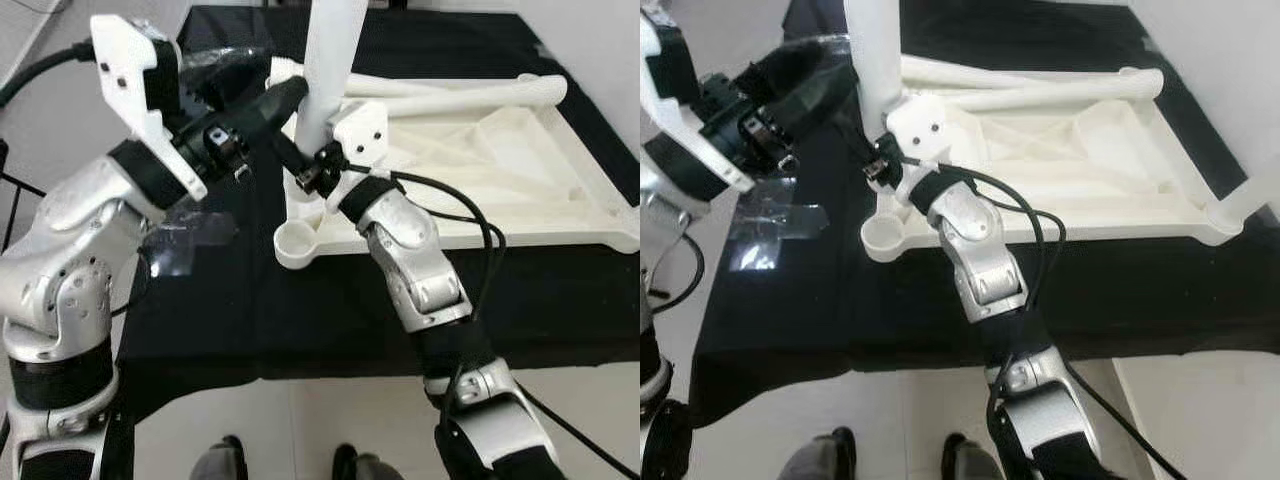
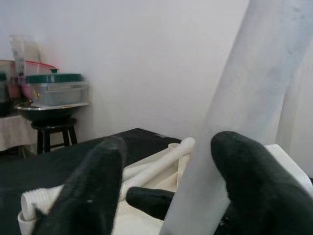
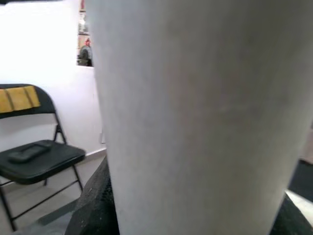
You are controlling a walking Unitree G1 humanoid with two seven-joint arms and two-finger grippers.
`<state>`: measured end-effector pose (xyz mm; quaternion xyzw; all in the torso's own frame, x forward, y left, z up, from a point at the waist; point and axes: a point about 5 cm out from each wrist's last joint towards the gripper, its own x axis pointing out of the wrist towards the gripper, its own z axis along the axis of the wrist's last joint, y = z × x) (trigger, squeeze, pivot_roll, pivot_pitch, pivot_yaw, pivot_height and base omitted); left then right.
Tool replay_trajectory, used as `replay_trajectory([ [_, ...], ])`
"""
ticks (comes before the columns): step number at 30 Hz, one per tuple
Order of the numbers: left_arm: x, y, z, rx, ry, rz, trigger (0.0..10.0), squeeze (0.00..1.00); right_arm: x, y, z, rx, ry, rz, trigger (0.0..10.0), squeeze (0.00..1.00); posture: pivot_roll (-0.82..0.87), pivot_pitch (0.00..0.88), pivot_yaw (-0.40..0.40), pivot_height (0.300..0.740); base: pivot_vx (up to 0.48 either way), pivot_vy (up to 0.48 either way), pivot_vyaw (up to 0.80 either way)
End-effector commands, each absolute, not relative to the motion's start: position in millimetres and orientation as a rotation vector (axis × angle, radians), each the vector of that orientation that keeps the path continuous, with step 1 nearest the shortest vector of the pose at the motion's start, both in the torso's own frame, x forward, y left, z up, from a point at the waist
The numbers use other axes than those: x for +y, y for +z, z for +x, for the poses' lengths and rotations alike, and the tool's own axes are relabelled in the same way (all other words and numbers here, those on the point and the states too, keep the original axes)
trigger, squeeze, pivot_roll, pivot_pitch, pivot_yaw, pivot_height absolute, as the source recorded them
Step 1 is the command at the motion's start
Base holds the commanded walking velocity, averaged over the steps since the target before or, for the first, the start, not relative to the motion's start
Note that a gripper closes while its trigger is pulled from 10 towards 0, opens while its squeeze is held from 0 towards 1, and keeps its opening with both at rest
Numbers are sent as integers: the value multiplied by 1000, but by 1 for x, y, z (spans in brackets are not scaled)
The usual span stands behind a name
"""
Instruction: Building children table
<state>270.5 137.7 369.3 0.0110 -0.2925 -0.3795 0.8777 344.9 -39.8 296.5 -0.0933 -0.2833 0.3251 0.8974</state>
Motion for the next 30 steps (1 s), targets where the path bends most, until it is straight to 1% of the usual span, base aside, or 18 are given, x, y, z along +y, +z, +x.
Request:
replay_trajectory([
  [1, 116, 380, 261, -669, -925, 98, 10000, 1000, -19, 284, 344, -543, 741, -305, 10000, 0, 134, 151, -36, 740, 0, 0, 0],
  [4, 115, 386, 265, -680, -903, 159, 10000, 1000, -13, 278, 344, -535, 758, -374, 10000, 0, 135, 145, -37, 740, 0, 0, 0],
  [7, 114, 388, 267, -691, -895, 171, 10000, 1000, -9, 272, 344, -525, 766, -421, 10000, 0, 136, 142, -38, 740, 0, 0, 0],
  [8, 110, 393, 269, -716, -896, 175, 10000, 937, -4, 256, 346, -481, 774, -519, 10000, 0, 135, 140, -38, 740, 0, 0, 0],
  [10, 109, 394, 269, -725, -904, 171, 10000, 937, -3, 251, 347, -462, 773, -551, 10000, 0, 135, 139, -38, 740, 0, 0, 0],
  [11, 106, 395, 267, -735, -935, 168, 10000, 0, -2, 244, 350, -422, 765, -555, 10000, 0, 133, 138, -38, 740, 0, 0, 0],
  [13, 103, 396, 264, -746, -985, 159, 10000, 0, -4, 237, 357, -365, 732, -554, 10000, 0, 132, 134, -39, 740, 0, 0, 0],
  [20, 103, 394, 258, -752, -1055, 166, 10000, 0, -18, 226, 373, -300, 609, -598, 10000, 0, 129, 129, -43, 740, 0, 0, 0],
  [22, 103, 390, 248, -741, -1122, 172, 10000, 0, -26, 225, 379, -260, 570, -540, 10000, 0, 130, 127, -47, 740, 0, 0, 0],
  [24, 107, 383, 242, -715, -1154, 212, 10000, 0, -35, 230, 385, -246, 531, -439, 10000, 0, 129, 127, -50, 740, 0, 0, 0],
  [29, 118, 379, 241, -691, -1130, 263, 10000, 0, -45, 237, 390, -257, 483, -401, 10000, 0, 127, 127, -50, 740, 0, 0, 0],
  [30, 130, 379, 243, -685, -1080, 303, 10000, 0, -50, 239, 393, -237, 468, -318, 10000, 0, 126, 128, -53, 740, 0, 0, 0],
])
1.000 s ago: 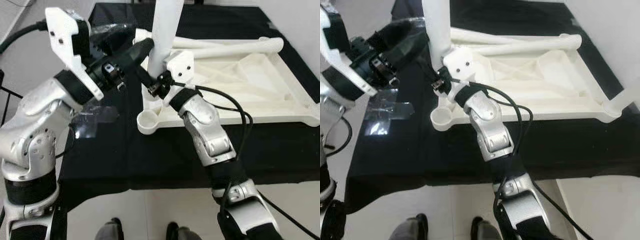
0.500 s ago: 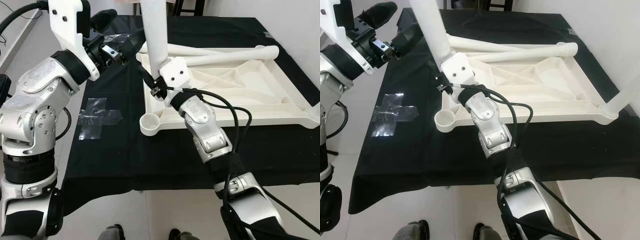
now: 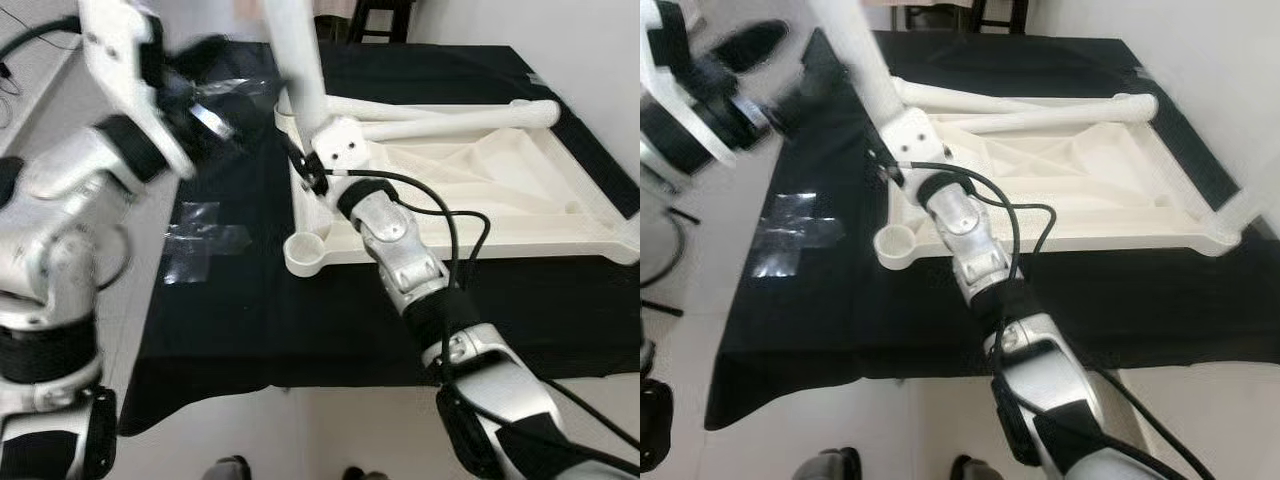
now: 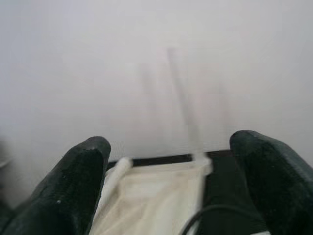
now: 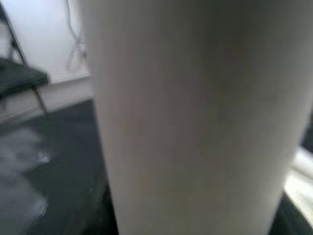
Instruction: Building children table
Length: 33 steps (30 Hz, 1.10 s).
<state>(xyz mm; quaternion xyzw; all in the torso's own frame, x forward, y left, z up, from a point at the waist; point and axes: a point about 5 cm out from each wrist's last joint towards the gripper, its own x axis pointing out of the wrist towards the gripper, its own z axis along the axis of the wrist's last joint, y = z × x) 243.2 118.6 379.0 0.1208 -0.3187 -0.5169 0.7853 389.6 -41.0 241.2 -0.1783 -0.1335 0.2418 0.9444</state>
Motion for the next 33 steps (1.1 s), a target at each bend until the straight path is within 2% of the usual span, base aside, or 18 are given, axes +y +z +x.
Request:
replay_trajectory([
  [1, 135, 380, 244, -680, -1055, 322, 10000, 0, -51, 239, 393, -229, 472, -276, 10000, 0, 123, 126, -54, 740, 0, 0, 0],
  [4, 143, 381, 247, -674, -1001, 350, 10000, 0, -50, 240, 393, -235, 476, -267, 10000, 0, 123, 126, -54, 740, 0, 0, 0],
  [6, 151, 385, 253, -681, -940, 360, 10000, 0, -47, 240, 391, -264, 486, -331, 10000, 0, 123, 128, -53, 740, 0, 0, 0],
  [9, 157, 398, 257, -751, -854, 369, 10000, 0, -37, 236, 386, -267, 520, -326, 10000, 0, 123, 127, -52, 740, 0, 0, 0],
  [15, 157, 403, 256, -798, -845, 347, 10000, 0, -34, 234, 387, -249, 524, -277, 10000, 0, 122, 128, -50, 740, 0, 0, 0],
  [25, 168, 406, 261, -885, -782, 220, 10000, 0, -49, 253, 390, -255, 479, 79, 10000, 0, 112, 128, -45, 740, 0, 0, 0],
  [29, 172, 407, 262, -888, -768, 217, 10000, 0, -48, 258, 387, -304, 499, 62, 10000, 0, 111, 126, -46, 740, 0, 0, 0],
  [31, 177, 409, 263, -899, -757, 182, 10000, 0, -37, 262, 377, -395, 562, 8, 10000, 0, 112, 127, -42, 740, 0, 0, 0],
  [33, 178, 409, 263, -904, -758, 169, 10000, 0, -35, 263, 375, -409, 577, 7, 10000, 0, 112, 127, -42, 740, 0, 0, 0],
])
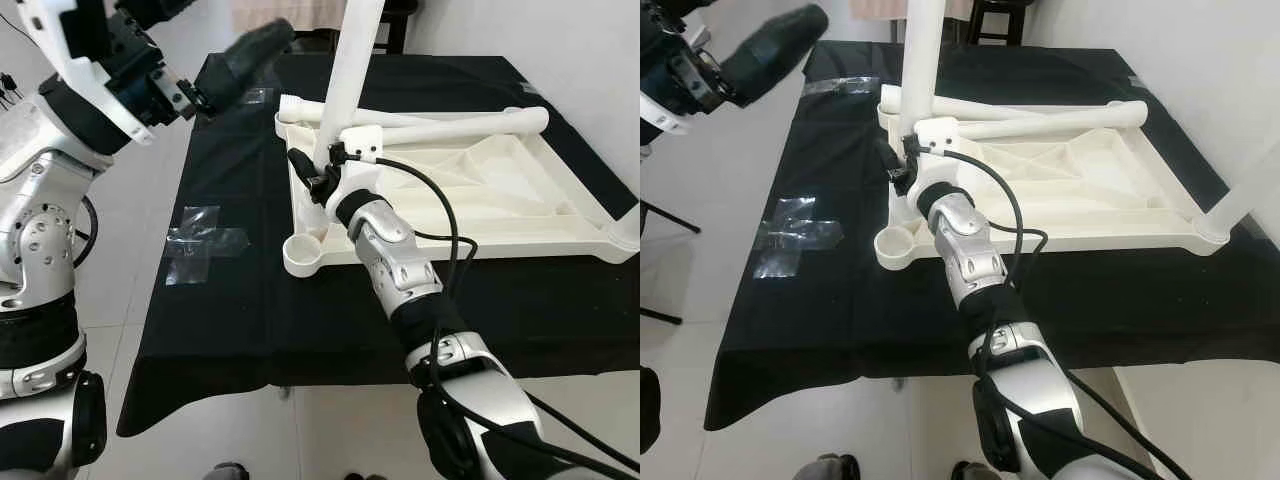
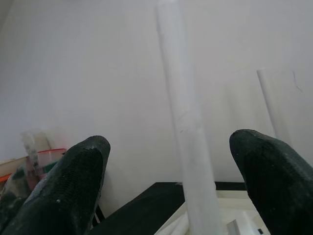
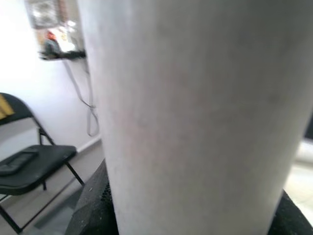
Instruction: Building children table
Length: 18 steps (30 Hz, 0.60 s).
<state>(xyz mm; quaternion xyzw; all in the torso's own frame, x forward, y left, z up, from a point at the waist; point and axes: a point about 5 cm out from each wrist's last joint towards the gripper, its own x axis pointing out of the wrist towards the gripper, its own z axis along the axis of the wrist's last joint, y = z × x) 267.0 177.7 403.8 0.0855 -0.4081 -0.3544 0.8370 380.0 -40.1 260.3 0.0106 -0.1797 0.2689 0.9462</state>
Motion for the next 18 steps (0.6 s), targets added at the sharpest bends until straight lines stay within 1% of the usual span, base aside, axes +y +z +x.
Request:
replay_trajectory([
  [1, 178, 410, 263, -908, -762, 162, 10000, 0, -29, 264, 370, -445, 611, -43, 10000, 0, 114, 126, -42, 740, 0, 0, 0],
  [2, 178, 412, 263, -914, -766, 151, 10000, 0, -20, 266, 362, -503, 660, -126, 10000, 0, 114, 126, -40, 740, 0, 0, 0],
  [3, 178, 413, 263, -916, -767, 146, 10000, 0, -17, 267, 360, -523, 674, -154, 10000, 0, 114, 126, -39, 740, 0, 0, 0],
  [7, 177, 414, 264, -917, -773, 135, 10000, 0, -12, 269, 355, -556, 702, -193, 10000, 0, 113, 126, -37, 740, 0, 0, 0],
  [9, 173, 416, 264, -914, -800, 127, 10000, 0, -5, 265, 350, -594, 734, -360, 10000, 0, 115, 127, -36, 740, 0, 0, 0],
  [10, 173, 416, 264, -914, -800, 127, 10000, 0, -5, 265, 350, -594, 734, -360, 10000, 0, 115, 127, -36, 740, 0, 0, 0],
  [12, 170, 416, 265, -909, -819, 124, 10000, 0, -2, 262, 349, -606, 746, -470, 10000, 0, 113, 128, -33, 740, 0, 0, 0],
  [13, 170, 416, 265, -909, -819, 124, 10000, 0, -2, 262, 349, -606, 746, -470, 10000, 0, 113, 128, -33, 740, 0, 0, 0],
  [15, 167, 416, 266, -899, -832, 119, 10000, 0, -2, 258, 350, -596, 745, -608, 10000, 0, 111, 127, -32, 740, 0, 0, 0],
  [16, 167, 416, 266, -899, -832, 119, 10000, 0, -2, 258, 350, -596, 745, -608, 10000, 0, 111, 127, -32, 740, 0, 0, 0],
  [18, 165, 414, 268, -885, -841, 119, 10000, 0, -7, 253, 355, -552, 728, -716, 10000, 0, 108, 127, -30, 740, 0, 0, 0],
])
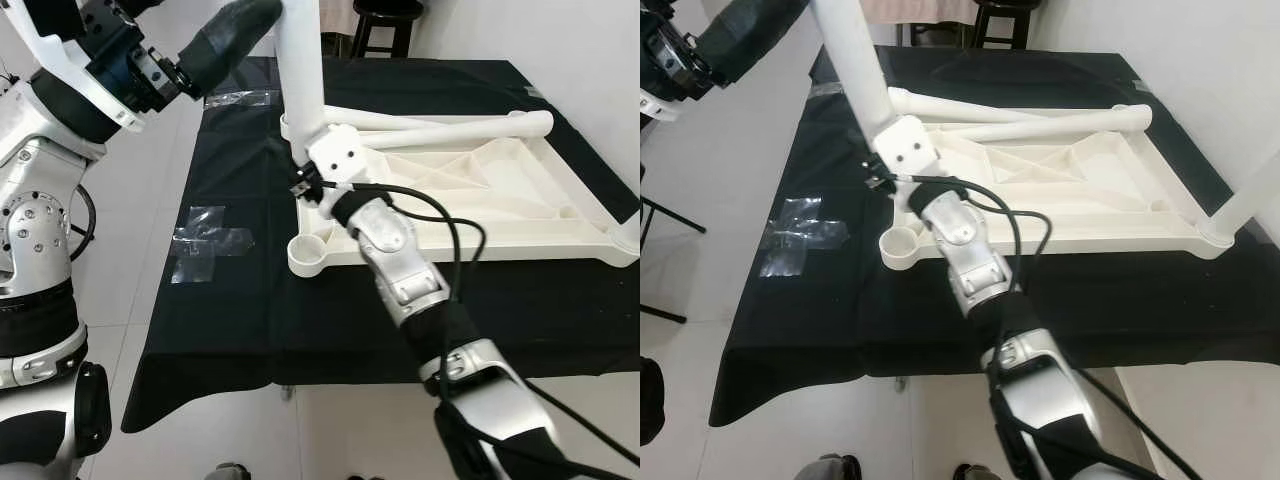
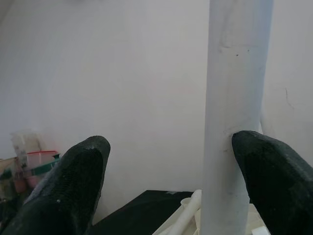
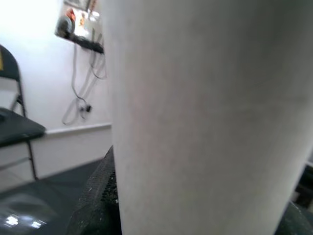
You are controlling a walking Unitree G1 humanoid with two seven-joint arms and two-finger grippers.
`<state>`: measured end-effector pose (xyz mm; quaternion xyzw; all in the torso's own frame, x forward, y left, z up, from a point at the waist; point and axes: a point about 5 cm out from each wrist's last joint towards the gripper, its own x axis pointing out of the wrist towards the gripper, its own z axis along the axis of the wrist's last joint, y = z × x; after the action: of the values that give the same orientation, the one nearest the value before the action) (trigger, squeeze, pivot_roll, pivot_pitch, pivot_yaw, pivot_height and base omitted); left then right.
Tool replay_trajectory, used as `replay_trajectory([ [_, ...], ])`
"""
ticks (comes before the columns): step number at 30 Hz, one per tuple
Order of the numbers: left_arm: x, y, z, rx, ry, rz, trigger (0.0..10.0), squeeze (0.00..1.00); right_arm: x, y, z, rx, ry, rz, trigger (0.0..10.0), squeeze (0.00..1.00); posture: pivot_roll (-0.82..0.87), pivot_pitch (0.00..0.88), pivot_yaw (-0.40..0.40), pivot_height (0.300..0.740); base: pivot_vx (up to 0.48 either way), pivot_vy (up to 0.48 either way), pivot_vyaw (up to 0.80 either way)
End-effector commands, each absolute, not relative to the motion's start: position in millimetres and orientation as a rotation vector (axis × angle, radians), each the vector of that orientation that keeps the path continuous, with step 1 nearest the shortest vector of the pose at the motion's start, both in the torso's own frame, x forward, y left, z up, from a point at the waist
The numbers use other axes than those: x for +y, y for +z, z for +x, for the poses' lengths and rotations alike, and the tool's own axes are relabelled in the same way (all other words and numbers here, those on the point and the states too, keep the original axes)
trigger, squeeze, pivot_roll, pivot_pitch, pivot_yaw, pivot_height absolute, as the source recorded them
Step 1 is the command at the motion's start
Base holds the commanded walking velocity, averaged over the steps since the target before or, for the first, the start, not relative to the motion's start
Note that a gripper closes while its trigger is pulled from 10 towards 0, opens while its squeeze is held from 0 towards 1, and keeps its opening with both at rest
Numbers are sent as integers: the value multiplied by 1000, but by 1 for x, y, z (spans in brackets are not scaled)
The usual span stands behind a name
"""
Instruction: Building children table
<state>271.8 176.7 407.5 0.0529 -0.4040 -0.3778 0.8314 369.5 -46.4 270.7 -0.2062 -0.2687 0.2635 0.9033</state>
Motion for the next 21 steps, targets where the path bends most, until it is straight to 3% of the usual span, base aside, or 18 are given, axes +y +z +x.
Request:
replay_trajectory([
  [1, 165, 414, 268, -885, -841, 119, 10000, 0, -7, 253, 355, -552, 728, -716, 10000, 0, 108, 127, -30, 740, 0, 0, 0],
  [11, 147, 386, 255, -790, -1068, 143, 10000, 0, -35, 255, 376, -406, 593, -608, 10000, 0, 102, 125, -35, 740, 0, 0, 0],
  [21, 140, 384, 247, -818, -1031, 153, 10000, 0, -37, 256, 377, -397, 575, -604, 10000, 0, 105, 127, -36, 740, 0, 0, 0],
])
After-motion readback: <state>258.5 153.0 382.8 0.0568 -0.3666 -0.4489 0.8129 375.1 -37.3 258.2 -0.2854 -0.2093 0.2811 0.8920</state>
